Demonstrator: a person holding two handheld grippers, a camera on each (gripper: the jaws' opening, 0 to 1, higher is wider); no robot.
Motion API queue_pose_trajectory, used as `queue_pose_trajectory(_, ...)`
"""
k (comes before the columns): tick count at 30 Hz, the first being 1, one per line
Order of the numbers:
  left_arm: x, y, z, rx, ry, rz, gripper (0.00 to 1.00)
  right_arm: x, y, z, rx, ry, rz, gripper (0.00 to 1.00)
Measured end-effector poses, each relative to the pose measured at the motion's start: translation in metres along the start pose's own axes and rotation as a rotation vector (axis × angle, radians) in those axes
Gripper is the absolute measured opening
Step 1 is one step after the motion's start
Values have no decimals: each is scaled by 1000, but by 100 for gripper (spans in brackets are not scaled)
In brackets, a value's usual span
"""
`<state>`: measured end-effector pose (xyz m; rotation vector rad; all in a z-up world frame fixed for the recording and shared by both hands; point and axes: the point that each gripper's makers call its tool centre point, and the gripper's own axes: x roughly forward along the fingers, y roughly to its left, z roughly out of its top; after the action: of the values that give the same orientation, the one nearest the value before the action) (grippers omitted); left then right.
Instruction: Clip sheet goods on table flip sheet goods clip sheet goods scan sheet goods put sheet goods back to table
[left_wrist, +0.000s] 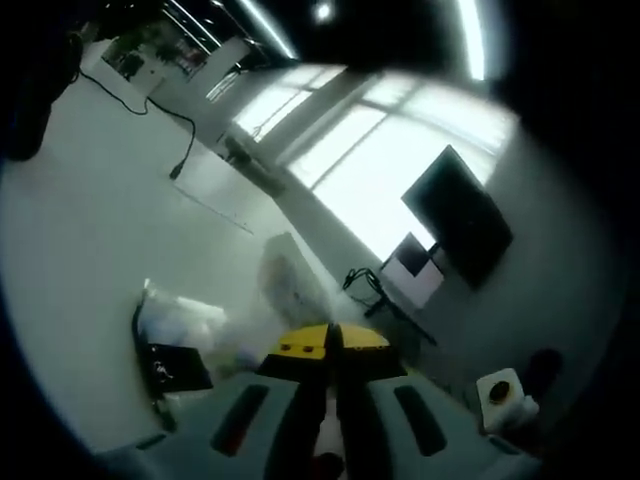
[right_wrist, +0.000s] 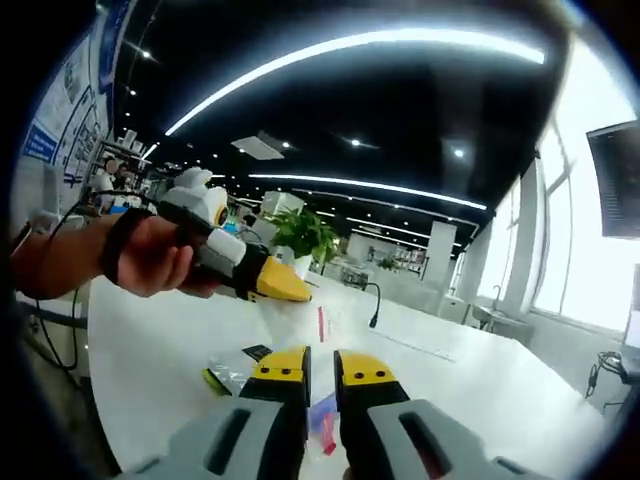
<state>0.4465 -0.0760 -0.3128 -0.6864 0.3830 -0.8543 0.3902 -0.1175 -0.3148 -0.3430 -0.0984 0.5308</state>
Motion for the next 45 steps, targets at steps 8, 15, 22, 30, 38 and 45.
queue_pose_trajectory(8, 3, -2, 2, 2, -10, 5, 0, 7, 13, 0, -99, 36, -25, 14)
queue_pose_trajectory(15, 5, -6, 2, -2, -21, 9, 0, 23, 11, -6, -183, 77, -113, 21)
queue_pose_trajectory(22, 6, -9, 3, -6, -33, 8, 0, 40, 3, -4, -272, 96, -202, 20)
queue_pose_trajectory(30, 6, -8, 0, -3, -37, 8, 0, 50, -1, -10, -332, 127, -266, 10)
queue_pose_trajectory(38, 5, -12, 0, 20, -52, 11, 0, 49, -3, -6, -351, 115, -286, 0)
queue_pose_trajectory(45, 7, -17, 3, 81, -70, -12, 3, 46, -11, -3, -349, 106, -311, 0)
